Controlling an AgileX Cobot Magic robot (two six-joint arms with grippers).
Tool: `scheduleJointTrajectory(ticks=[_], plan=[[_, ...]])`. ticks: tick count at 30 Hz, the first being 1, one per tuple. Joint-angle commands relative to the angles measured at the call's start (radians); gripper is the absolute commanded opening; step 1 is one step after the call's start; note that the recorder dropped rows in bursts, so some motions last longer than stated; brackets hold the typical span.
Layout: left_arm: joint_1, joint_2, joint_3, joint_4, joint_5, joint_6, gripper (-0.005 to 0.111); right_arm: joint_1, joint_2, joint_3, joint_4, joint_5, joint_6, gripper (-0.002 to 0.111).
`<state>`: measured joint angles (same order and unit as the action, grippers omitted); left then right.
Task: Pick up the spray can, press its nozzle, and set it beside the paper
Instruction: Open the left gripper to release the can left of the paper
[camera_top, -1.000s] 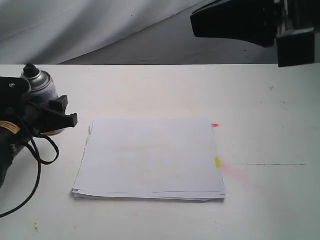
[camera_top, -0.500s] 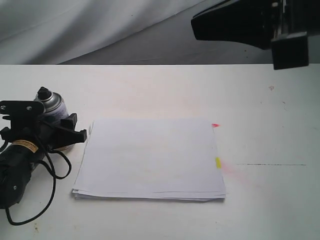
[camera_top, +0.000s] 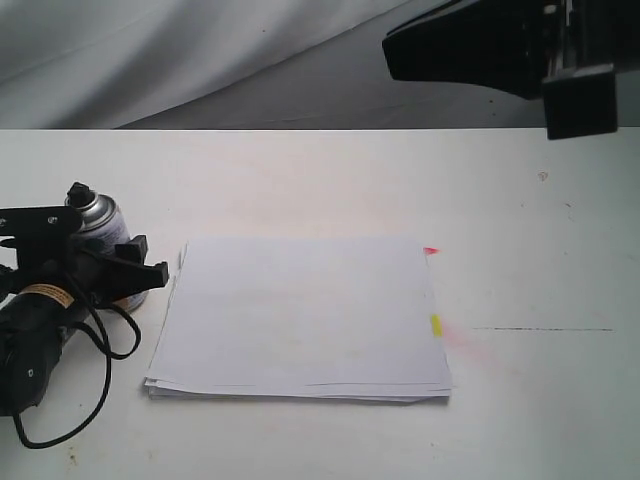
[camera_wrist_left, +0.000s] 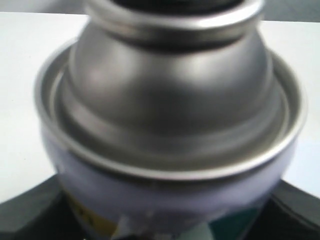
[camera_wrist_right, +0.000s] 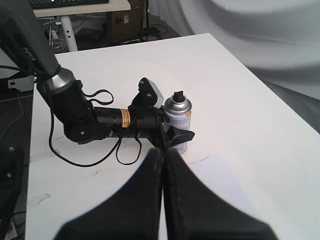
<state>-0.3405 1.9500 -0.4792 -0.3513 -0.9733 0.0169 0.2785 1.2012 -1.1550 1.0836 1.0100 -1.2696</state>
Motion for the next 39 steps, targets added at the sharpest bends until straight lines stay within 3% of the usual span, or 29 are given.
scheduleJointTrajectory(ticks=[1, 16, 20, 25, 27, 34, 39], plan=[[0.002, -0.008, 0.002, 0.024, -0.009, -0.004, 0.000, 0.002, -0.007, 0.006, -0.001, -0.002, 0.003, 0.000], [0.002, -0.008, 0.002, 0.024, 0.002, -0.002, 0.003, 0.002, -0.007, 0.006, -0.002, 0.000, 0.003, 0.000], [0.002, -0.008, 0.002, 0.024, 0.002, -0.002, 0.028, 0.002, -0.007, 0.006, -0.002, 0.000, 0.005, 0.000], [0.002, -0.008, 0.002, 0.019, -0.017, -0.002, 0.085, 0.002, -0.007, 0.006, -0.002, 0.000, 0.005, 0.000], [0.002, -0.008, 0.002, 0.020, -0.017, 0.010, 0.103, 0.002, -0.007, 0.006, -0.002, 0.000, 0.005, 0.000], [0.002, -0.013, 0.002, 0.055, -0.025, 0.044, 0.104, 0.002, -0.007, 0.006, -0.002, 0.000, 0.005, 0.000], [0.002, -0.117, 0.010, 0.053, -0.003, 0.044, 0.104, 0.002, -0.031, 0.006, -0.002, 0.000, 0.014, 0.000]])
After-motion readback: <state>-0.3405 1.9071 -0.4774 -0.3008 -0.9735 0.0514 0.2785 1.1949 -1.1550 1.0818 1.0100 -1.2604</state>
